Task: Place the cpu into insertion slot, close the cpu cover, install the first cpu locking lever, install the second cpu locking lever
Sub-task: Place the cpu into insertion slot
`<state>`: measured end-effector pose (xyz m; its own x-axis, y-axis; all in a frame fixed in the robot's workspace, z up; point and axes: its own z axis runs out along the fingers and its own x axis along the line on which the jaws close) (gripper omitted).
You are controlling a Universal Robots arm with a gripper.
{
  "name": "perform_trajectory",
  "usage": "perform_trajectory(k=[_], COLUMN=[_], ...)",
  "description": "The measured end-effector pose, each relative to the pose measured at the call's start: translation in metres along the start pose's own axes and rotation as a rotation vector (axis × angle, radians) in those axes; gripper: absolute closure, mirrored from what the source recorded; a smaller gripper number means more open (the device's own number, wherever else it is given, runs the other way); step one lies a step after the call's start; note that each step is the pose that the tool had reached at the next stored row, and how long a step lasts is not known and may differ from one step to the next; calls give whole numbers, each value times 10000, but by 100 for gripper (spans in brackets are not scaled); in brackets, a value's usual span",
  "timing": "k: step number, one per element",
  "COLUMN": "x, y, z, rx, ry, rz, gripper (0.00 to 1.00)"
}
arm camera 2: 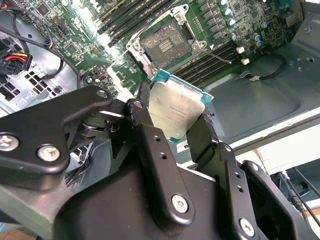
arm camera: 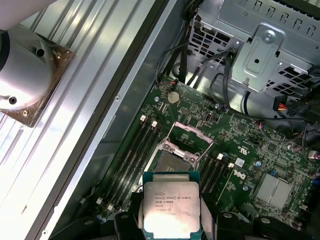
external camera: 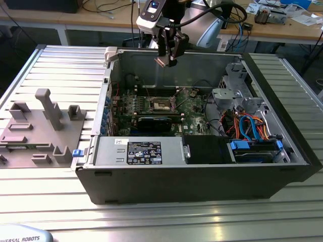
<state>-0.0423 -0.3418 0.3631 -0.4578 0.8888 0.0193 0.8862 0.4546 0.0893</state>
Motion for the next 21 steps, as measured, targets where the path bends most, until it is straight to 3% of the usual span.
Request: perform_trajectory(k=[21], x=[0], y=[0], z=[0], rx=[-3], ry=[-13], rz=[146], gripper=[46])
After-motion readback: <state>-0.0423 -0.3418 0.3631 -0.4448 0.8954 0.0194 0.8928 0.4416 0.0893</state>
